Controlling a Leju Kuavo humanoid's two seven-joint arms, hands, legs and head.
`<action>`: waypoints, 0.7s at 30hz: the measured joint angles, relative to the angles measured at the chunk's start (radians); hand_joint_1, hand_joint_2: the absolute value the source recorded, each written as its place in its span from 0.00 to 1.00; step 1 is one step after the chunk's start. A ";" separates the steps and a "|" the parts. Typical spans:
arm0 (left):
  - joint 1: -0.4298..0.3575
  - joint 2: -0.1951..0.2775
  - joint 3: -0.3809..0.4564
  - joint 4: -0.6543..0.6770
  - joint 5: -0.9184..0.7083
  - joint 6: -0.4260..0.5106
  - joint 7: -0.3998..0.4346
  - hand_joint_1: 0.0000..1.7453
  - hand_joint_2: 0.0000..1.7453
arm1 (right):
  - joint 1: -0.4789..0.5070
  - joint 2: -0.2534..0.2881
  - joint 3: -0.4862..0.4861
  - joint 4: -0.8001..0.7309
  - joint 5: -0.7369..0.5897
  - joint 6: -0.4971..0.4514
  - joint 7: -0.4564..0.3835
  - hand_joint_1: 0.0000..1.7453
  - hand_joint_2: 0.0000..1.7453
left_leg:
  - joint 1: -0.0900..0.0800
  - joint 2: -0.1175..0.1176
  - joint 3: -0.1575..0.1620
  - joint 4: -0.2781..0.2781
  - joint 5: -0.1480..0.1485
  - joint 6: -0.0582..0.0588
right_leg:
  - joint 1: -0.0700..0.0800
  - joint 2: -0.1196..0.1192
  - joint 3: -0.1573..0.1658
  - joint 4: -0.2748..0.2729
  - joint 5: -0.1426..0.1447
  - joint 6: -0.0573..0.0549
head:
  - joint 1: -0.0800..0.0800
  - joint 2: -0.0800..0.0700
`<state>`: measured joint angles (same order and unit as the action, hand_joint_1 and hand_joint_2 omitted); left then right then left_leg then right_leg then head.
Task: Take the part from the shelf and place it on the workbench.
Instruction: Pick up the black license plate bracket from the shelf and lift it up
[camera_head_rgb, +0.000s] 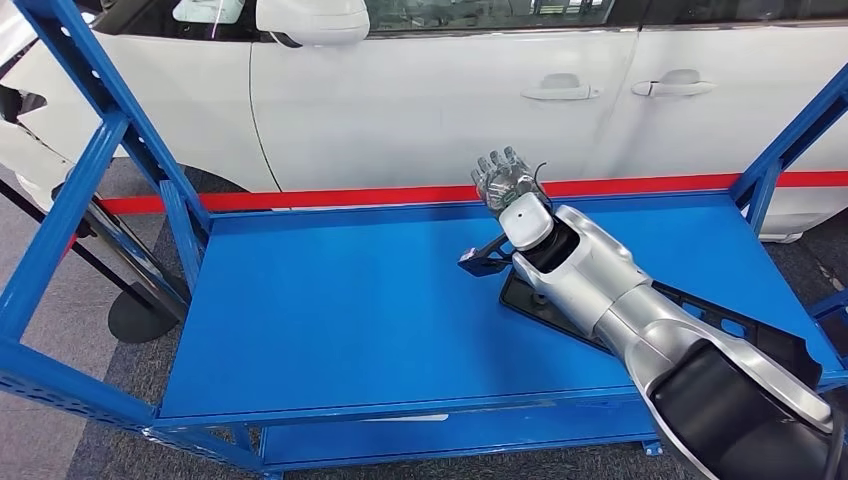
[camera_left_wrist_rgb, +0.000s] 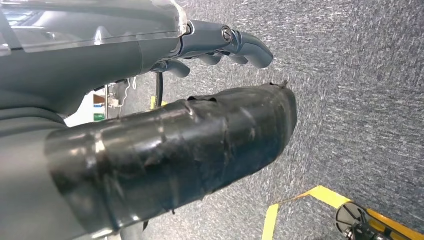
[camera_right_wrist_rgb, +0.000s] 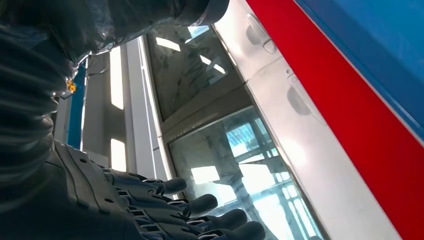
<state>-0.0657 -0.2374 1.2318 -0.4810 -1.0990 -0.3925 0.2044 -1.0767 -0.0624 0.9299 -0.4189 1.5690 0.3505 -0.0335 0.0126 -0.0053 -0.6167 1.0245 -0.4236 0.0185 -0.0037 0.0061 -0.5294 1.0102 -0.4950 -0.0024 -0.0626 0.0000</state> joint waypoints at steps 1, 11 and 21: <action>0.000 0.000 0.000 0.000 0.000 -0.001 0.001 0.00 0.00 | 0.003 -0.003 0.000 0.000 0.000 0.002 -0.005 0.00 1.00 | 0.000 0.000 0.000 0.000 0.000 0.000 | 0.000 0.000 0.000 0.000 0.000 0.000 | 0.000 0.000; -0.002 0.012 0.001 0.006 -0.010 0.020 -0.003 0.00 0.00 | 0.051 -0.030 0.004 0.014 0.000 0.011 -0.037 0.00 1.00 | 0.000 0.000 0.000 0.000 0.000 0.000 | 0.000 0.000 0.000 0.000 0.000 0.000 | 0.000 0.000; -0.009 0.041 0.001 0.045 -0.020 0.042 -0.009 0.00 0.00 | 0.053 -0.052 0.041 0.032 0.000 0.061 -0.130 0.00 1.00 | 0.000 0.000 0.000 0.000 0.000 0.000 | 0.000 0.000 0.000 0.000 0.000 0.000 | 0.000 0.000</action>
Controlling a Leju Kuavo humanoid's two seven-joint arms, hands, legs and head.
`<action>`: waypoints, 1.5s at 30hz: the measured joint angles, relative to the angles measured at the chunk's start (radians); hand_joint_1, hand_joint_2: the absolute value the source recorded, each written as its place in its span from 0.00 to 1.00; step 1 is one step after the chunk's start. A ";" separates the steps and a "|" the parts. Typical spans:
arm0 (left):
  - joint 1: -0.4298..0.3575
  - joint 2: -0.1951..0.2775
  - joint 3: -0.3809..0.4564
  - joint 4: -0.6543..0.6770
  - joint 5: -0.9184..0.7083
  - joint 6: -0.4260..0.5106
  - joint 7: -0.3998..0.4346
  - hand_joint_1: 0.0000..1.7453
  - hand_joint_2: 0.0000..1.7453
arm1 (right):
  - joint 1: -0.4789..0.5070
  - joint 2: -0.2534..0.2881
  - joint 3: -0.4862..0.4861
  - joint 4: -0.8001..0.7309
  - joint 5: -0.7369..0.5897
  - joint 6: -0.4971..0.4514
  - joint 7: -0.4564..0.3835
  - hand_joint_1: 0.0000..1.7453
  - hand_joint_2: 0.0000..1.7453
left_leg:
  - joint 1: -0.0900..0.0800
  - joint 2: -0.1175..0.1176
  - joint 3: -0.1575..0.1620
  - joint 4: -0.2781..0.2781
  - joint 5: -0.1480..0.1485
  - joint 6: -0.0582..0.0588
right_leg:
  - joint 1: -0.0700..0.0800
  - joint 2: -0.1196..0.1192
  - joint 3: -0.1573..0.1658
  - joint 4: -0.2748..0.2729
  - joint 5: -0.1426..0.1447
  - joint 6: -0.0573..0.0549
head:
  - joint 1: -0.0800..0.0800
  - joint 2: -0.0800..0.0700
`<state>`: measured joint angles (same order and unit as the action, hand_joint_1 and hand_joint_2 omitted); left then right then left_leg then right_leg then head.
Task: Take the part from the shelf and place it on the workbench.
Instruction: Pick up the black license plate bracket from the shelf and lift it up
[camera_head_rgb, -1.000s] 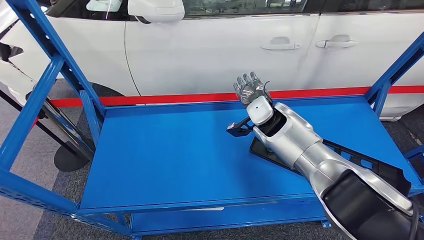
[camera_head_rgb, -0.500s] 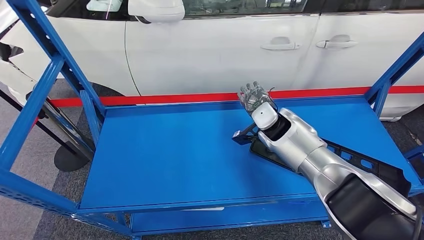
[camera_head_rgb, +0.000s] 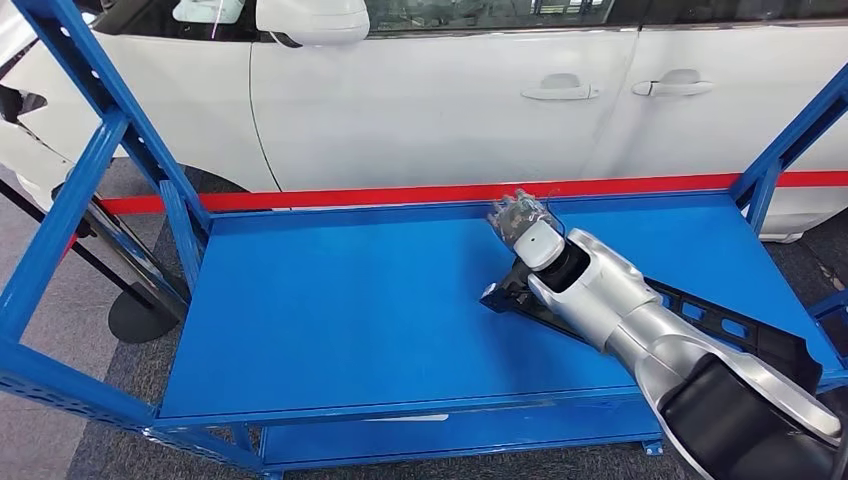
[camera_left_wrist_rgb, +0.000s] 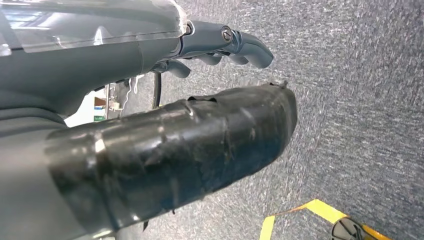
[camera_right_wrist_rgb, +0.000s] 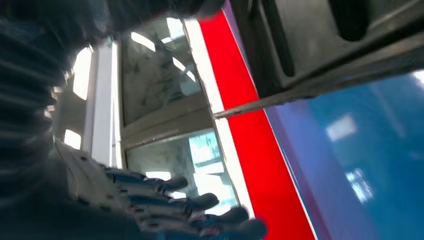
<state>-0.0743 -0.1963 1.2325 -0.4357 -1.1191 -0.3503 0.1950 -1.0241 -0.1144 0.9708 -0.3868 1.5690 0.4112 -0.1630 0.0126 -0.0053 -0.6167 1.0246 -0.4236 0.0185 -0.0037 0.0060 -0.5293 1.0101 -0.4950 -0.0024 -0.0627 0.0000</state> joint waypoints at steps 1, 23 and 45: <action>-0.001 0.004 0.000 0.006 -0.001 0.002 -0.001 0.00 0.00 | -0.001 -0.003 0.007 0.002 0.000 -0.001 -0.010 0.00 1.00 | 0.000 0.000 0.000 0.000 0.000 0.000 | 0.000 0.000 0.000 0.000 0.000 0.000 | 0.000 0.000; -0.010 0.049 0.000 0.083 -0.005 0.020 -0.018 0.00 0.00 | -0.005 -0.017 0.075 0.026 -0.003 -0.040 -0.055 0.93 1.00 | 0.000 0.000 0.000 0.000 0.000 0.000 | 0.000 0.000 0.000 0.000 0.000 0.000 | 0.000 0.000; -0.013 0.057 0.000 0.095 0.009 0.026 -0.026 0.00 0.00 | -0.007 -0.017 0.084 0.031 -0.010 -0.048 -0.095 0.99 1.00 | 0.000 0.000 0.000 0.000 0.000 0.000 | 0.000 0.000 0.001 0.000 0.000 0.000 | 0.000 0.000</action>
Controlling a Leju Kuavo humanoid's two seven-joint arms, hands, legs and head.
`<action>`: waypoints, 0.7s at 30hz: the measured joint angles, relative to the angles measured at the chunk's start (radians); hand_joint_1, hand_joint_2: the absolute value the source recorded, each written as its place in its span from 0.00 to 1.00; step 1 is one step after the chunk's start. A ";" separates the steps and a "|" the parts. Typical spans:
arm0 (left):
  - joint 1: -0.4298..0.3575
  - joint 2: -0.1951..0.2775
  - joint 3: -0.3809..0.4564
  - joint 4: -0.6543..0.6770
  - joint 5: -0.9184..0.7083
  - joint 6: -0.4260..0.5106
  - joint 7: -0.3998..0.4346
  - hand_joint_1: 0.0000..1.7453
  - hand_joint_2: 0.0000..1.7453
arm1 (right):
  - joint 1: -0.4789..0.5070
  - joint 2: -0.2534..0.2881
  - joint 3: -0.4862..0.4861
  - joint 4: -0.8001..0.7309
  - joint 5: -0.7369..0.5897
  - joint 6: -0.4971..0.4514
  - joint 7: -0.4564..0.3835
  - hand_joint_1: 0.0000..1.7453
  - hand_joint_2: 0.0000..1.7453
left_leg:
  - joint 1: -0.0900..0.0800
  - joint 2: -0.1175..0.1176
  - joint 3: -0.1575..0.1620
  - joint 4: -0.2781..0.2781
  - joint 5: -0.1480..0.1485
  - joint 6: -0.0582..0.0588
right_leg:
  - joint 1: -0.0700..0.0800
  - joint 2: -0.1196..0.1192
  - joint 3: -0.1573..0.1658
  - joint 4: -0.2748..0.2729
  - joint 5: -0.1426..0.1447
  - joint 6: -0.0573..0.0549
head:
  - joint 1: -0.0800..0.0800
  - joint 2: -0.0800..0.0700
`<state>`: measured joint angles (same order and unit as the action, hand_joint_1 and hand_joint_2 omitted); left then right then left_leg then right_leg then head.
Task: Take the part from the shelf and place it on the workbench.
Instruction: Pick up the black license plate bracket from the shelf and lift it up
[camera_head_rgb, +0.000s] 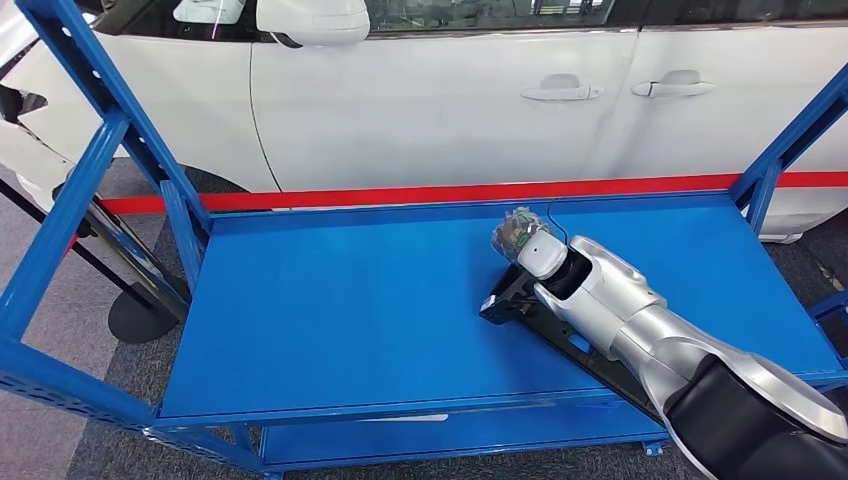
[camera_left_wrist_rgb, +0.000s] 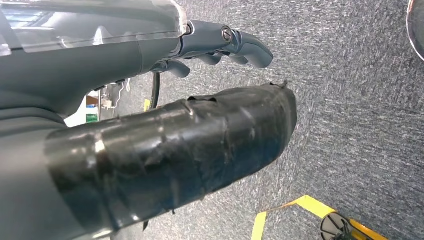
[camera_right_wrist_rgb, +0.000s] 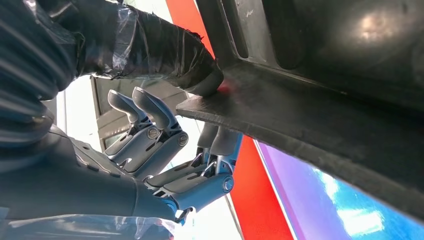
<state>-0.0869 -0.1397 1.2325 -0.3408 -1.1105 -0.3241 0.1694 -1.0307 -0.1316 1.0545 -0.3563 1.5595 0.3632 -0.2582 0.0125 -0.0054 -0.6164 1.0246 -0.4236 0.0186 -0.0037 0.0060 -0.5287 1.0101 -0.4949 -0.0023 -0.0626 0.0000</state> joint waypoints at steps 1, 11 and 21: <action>0.000 0.000 0.000 0.000 0.000 0.000 0.000 0.00 0.00 | 0.000 0.000 0.000 0.000 0.000 0.000 0.000 0.99 1.00 | 0.000 0.000 0.000 0.000 0.000 0.000 | 0.000 0.000 0.000 0.000 0.000 0.000 | 0.000 0.000; -0.001 0.004 0.000 0.001 0.001 0.003 0.000 0.00 0.00 | -0.002 0.000 0.001 0.000 -0.002 0.015 -0.012 1.00 1.00 | 0.000 0.000 0.000 0.000 0.000 0.000 | 0.000 0.000 0.000 0.000 0.000 0.000 | 0.000 0.000; -0.002 0.011 0.000 0.009 0.002 0.008 -0.029 0.00 1.00 | -0.002 0.000 0.002 -0.001 -0.020 0.002 -0.006 1.00 1.00 | 0.000 0.000 0.000 0.000 0.000 0.000 | 0.000 0.000 0.000 0.000 0.000 0.000 | 0.000 0.000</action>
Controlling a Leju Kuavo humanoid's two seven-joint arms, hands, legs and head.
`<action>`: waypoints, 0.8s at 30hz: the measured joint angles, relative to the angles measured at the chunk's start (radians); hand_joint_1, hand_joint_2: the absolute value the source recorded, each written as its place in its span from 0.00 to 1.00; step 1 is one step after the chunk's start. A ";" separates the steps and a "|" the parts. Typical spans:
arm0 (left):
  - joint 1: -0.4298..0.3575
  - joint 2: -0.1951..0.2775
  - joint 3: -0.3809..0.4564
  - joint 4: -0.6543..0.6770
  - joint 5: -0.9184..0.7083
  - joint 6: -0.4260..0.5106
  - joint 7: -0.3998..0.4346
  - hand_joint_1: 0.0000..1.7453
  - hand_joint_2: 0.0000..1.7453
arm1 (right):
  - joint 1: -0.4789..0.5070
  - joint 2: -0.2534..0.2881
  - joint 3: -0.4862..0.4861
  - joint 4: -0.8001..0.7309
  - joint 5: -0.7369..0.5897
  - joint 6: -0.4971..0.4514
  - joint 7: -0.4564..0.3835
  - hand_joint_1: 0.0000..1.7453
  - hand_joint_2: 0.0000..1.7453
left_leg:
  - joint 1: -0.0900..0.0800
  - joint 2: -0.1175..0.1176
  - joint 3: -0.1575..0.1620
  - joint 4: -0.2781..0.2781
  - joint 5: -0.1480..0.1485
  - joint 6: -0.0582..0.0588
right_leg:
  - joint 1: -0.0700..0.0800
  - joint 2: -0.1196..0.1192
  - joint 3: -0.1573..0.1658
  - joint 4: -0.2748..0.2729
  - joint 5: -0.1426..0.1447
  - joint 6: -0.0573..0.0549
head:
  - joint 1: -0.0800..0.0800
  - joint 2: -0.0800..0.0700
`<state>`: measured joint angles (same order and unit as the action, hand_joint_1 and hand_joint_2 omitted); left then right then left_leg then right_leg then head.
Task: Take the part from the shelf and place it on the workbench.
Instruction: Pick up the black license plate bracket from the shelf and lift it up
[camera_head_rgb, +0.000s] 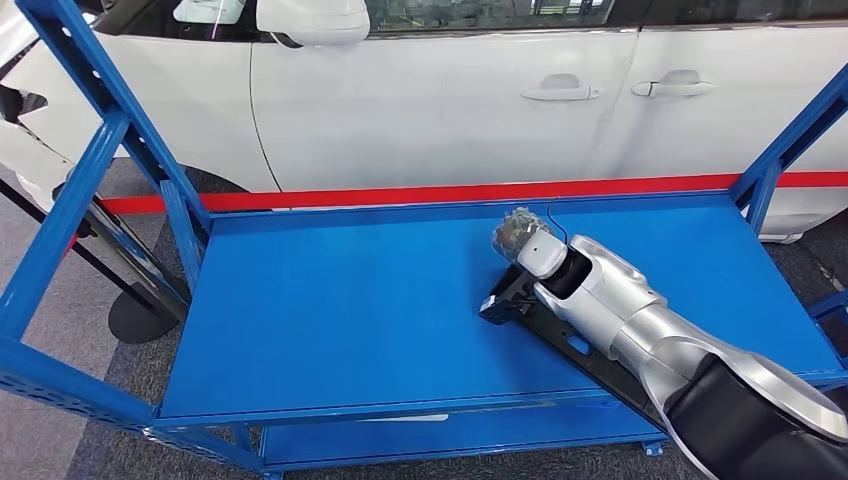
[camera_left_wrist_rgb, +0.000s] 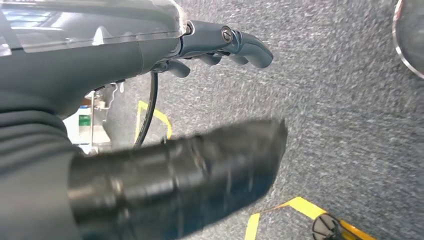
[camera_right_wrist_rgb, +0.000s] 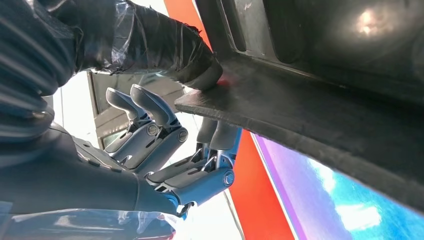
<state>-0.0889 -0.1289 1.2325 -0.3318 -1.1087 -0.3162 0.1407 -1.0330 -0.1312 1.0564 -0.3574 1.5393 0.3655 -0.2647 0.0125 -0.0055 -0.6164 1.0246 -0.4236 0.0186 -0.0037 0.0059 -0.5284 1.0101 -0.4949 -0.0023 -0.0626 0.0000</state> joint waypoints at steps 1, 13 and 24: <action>0.000 0.001 0.000 0.000 -0.001 0.002 -0.005 0.00 1.00 | 0.000 0.000 0.000 0.000 -0.002 -0.002 0.002 1.00 1.00 | 0.000 0.000 0.000 0.000 0.000 0.000 | 0.000 0.000 0.000 0.000 0.000 0.000 | 0.000 0.000; 0.001 -0.001 0.005 0.000 0.040 -0.010 0.029 0.00 1.00 | -0.005 0.033 -0.001 -0.036 -0.049 -0.137 0.081 1.00 1.00 | 0.000 -0.001 -0.001 0.000 0.000 0.000 | 0.001 -0.001 0.000 0.000 0.000 0.000 | 0.000 0.000; 0.039 -0.141 0.041 -0.230 0.079 -0.192 0.093 0.00 1.00 | 0.003 0.060 -0.123 -0.300 0.024 -0.359 0.262 1.00 1.00 | 0.000 0.000 -0.001 0.000 0.000 0.000 | 0.000 0.000 -0.002 0.000 0.000 0.000 | 0.000 0.000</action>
<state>-0.0494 -0.2697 1.2736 -0.5622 -1.0295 -0.5086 0.2334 -1.0300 -0.0712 0.9335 -0.6573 1.5634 0.0069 -0.0031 0.0121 -0.0054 -0.6175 1.0245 -0.4239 0.0184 -0.0041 0.0062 -0.5299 1.0103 -0.4950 -0.0024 -0.0625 0.0000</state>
